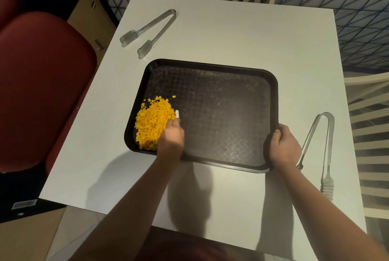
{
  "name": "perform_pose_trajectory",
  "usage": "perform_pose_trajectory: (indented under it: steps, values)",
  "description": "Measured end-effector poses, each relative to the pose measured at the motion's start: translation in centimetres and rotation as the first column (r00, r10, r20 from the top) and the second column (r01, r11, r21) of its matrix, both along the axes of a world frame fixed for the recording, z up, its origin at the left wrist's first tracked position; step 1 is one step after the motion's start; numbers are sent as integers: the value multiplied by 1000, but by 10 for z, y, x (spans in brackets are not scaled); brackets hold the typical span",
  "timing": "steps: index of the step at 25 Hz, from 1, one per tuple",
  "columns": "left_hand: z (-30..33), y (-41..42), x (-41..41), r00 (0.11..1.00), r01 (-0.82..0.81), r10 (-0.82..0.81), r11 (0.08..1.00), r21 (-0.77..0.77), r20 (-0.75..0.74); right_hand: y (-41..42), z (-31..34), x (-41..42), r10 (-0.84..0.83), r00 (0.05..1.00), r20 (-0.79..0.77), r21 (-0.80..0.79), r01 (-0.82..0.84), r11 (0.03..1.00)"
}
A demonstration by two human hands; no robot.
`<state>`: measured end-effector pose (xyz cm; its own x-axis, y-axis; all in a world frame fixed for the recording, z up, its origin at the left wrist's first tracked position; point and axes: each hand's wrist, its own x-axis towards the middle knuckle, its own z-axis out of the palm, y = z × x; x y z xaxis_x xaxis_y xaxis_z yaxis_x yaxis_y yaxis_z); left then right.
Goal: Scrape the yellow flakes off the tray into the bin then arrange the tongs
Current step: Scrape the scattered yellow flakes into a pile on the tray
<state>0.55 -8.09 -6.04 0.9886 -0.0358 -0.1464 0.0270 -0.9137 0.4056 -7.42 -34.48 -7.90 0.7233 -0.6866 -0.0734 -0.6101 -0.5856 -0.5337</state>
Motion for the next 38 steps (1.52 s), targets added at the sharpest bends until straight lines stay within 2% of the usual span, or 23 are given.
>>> perform_pose_trajectory:
  steps: [2, 4, 7, 11, 16, 18, 22, 24, 27, 31, 35, 38]
  values:
    - [8, 17, -1, 992, 4, 2, 999, -44, 127, 0, 0, 0, -4, 1000, 5, 5, 4, 1000]
    - [9, 24, 0, 973, 49, -56, 998, 35, 225, 0, 0, -1, -6, 1000, 11, 7, 6, 1000]
    - [13, -6, 8, 997, 73, -73, 997, 7, 38, -1, -1, -1, -11, 1000, 4, 15, 11, 1000]
    - [13, -65, 22, 985, 167, -166, 985, -39, 39, -1, -2, -1, -9, 1000, 0, 15, 9, 1000]
    - [9, -63, 57, 997, -59, 58, 998, -9, -50, 0, -2, -1, -3, 1000, 18, -3, 3, 1000]
    - [8, -46, 57, 988, -153, 152, 988, -21, -42, -1, -2, -1, -4, 1000, 8, 0, 4, 1000]
    - [10, -11, 48, 977, -213, 214, 976, 43, 0, -2, -3, -1, -1, 1000, 0, 14, 1, 1000]
    - [15, -19, 42, 984, -170, 167, 984, 49, 61, -2, -3, -1, 5, 1000, 4, 12, -5, 1000]
    - [18, -60, 22, 993, -17, 28, 996, -90, 115, -2, -2, -1, 5, 1000, 7, 16, -5, 1000]
    - [7, -96, 8, 991, 134, -132, 987, -86, 27, -3, -3, 0, -5, 1000, -7, 28, 5, 1000]
    - [1, -87, 10, 987, 158, -159, 987, -38, -16, -2, -4, -1, -2, 1000, 1, 33, 2, 999]
    - [0, -56, 14, 999, 47, -46, 998, 30, -9, -2, -4, -1, 1, 1000, 1, 34, -1, 999]
